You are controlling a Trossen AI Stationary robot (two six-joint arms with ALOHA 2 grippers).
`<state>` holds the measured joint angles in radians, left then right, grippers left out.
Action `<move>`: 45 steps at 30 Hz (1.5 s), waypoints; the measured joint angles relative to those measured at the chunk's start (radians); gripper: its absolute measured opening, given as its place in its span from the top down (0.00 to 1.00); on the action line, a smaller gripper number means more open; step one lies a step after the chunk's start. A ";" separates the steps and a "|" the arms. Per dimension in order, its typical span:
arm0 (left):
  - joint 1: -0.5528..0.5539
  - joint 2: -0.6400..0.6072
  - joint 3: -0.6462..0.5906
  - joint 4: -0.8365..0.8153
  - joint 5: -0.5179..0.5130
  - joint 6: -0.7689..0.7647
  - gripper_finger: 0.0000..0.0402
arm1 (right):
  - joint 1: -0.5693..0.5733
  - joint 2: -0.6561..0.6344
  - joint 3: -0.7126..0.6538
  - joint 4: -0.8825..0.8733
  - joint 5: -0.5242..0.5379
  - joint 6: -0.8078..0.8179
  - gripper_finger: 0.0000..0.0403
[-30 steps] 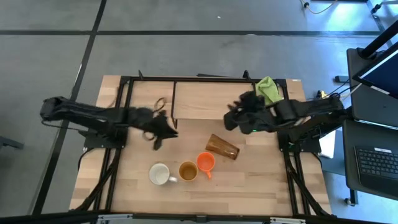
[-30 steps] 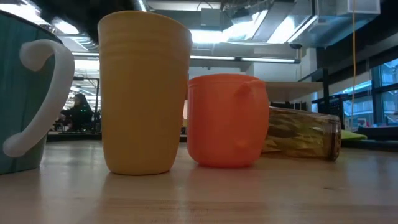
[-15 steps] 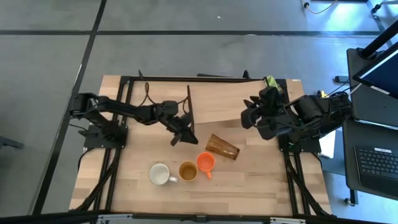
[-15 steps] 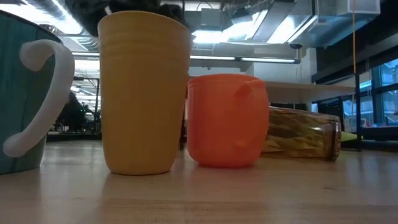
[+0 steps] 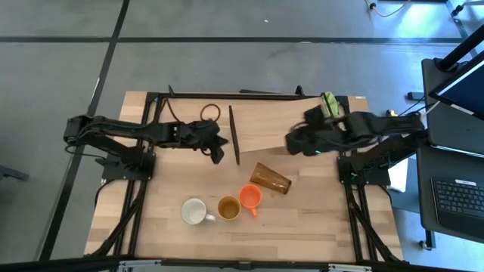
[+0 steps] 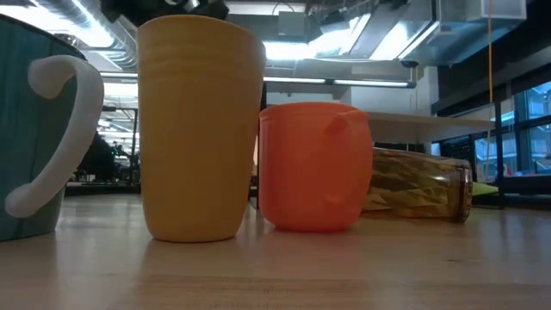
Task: Stack small to large cups/mugs on shelf
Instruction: Adjust the shelf
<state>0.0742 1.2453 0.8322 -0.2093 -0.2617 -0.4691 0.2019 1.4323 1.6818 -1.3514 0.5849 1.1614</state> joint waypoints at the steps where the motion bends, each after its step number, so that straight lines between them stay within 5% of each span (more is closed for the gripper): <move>1: 0.000 -0.011 0.001 -0.022 -0.036 -0.007 1.00 | -0.023 0.004 -0.043 0.117 -0.062 -0.059 0.81; 5: 0.003 -0.039 0.000 -0.150 -0.125 -0.045 1.00 | -0.111 0.036 -0.193 0.439 -0.226 -0.197 0.97; 17: -0.019 -0.170 -0.119 -0.201 -0.192 -0.195 1.00 | -0.236 0.142 -0.397 0.945 -0.554 -0.167 0.99; 29: -0.026 -0.246 -0.159 -0.227 -0.191 -0.209 1.00 | -0.255 0.370 -0.112 0.706 -0.560 -0.336 1.00; 45: -0.034 -0.246 -0.159 -0.233 -0.168 -0.177 0.99 | -0.329 0.466 -0.013 0.767 -0.577 -0.393 1.00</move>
<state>0.0400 0.9997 0.6727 -0.4423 -0.4298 -0.6459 -0.1267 1.8984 1.6684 -0.5839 0.0074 0.7683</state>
